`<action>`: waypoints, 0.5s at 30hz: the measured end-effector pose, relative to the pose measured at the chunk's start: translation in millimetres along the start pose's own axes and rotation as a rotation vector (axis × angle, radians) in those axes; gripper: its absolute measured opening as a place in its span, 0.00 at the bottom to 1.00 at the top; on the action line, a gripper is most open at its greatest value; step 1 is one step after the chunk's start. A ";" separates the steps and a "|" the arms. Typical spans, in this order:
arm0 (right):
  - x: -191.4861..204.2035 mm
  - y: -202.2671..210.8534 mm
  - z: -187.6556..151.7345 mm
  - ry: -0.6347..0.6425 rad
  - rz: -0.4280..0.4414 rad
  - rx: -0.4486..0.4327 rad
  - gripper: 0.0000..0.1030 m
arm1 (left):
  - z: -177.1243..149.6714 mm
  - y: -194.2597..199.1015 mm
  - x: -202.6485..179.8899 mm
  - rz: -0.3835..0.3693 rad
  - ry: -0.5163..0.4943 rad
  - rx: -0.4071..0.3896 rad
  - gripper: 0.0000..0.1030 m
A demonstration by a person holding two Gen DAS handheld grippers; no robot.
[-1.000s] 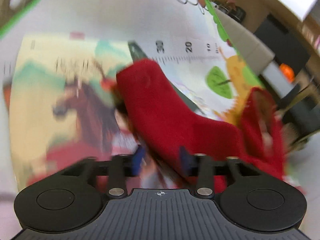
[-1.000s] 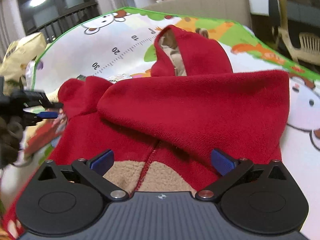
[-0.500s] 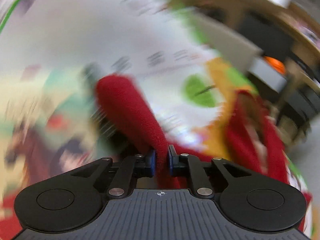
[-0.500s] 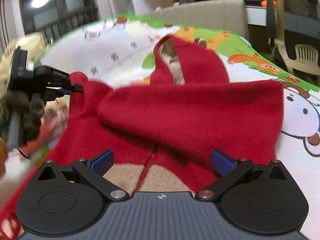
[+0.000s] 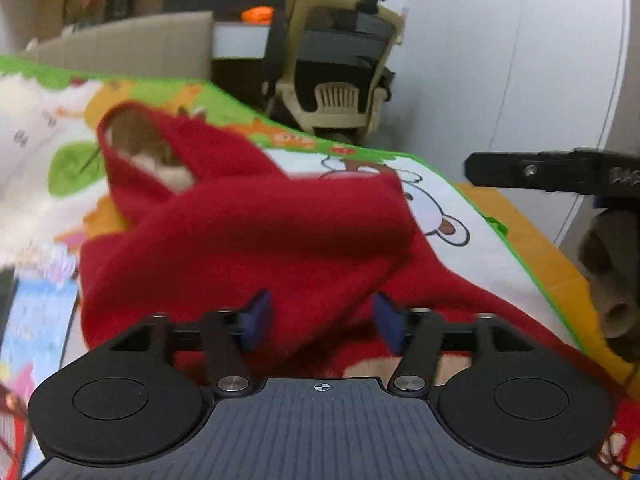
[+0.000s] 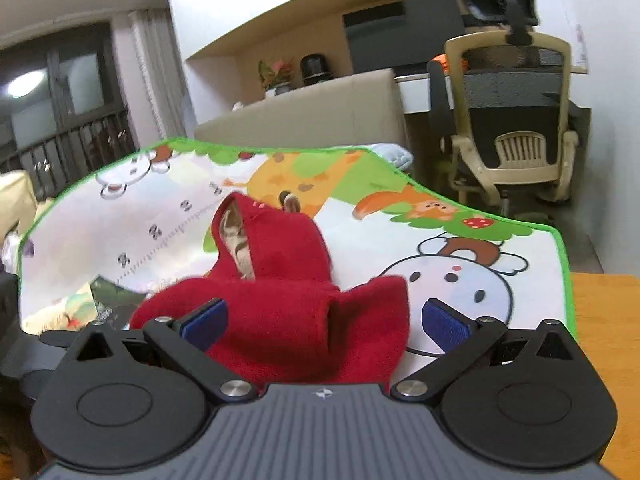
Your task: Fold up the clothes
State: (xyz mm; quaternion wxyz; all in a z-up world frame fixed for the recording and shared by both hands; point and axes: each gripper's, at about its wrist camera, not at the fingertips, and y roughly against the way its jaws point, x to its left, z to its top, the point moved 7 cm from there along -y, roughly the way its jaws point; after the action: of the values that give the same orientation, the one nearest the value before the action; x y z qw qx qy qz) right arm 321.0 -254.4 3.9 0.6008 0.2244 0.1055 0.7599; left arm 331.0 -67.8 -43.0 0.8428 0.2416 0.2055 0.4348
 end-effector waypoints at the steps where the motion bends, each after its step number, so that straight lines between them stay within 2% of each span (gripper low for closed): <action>1: 1.2 -8.6 -1.3 0.011 0.000 0.011 1.00 | 1.5 6.0 5.7 0.009 0.023 -0.003 0.81; 2: 1.5 -18.5 -3.2 0.017 0.000 0.023 0.99 | 4.3 11.0 11.9 0.025 0.040 -0.009 0.88; 3: 1.0 -30.8 -5.1 0.010 0.003 0.040 0.97 | 6.8 16.3 17.8 0.042 0.049 -0.016 0.89; 5: -1.3 -58.9 -9.0 -0.029 0.014 0.081 0.77 | 6.5 28.6 23.9 0.075 0.049 -0.021 0.91; 6: -1.6 -72.7 -11.8 -0.056 0.035 0.113 0.71 | 8.3 31.2 26.5 0.091 0.048 -0.022 0.91; 8: 1.9 -91.5 -18.5 -0.119 0.090 0.188 0.40 | 10.9 34.8 30.6 0.107 0.054 -0.024 0.91; 9: 4.9 -94.7 -19.1 -0.128 0.100 0.203 0.36 | 12.8 34.8 31.1 0.108 0.059 -0.025 0.91; 10: 8.9 -89.1 -14.6 -0.112 0.104 0.180 0.27 | 13.5 34.9 30.5 0.107 0.060 -0.027 0.91; 11: 11.2 -78.2 -7.1 -0.097 0.111 0.141 0.21 | 13.9 35.6 30.1 0.104 0.058 -0.029 0.91; 13: 11.1 -55.3 7.0 -0.082 0.115 0.075 0.21 | 14.0 33.1 27.5 0.096 0.051 -0.029 0.91; 15: 5.8 -40.9 10.7 -0.049 0.073 0.067 0.21 | 13.2 28.3 25.8 0.087 0.044 -0.023 0.92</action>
State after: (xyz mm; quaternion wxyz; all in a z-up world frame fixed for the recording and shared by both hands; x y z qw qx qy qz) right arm 360.4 -239.5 -3.0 0.5674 0.2667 0.1079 0.7716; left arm 334.3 -35.1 -19.4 0.8212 0.2308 0.2082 0.4785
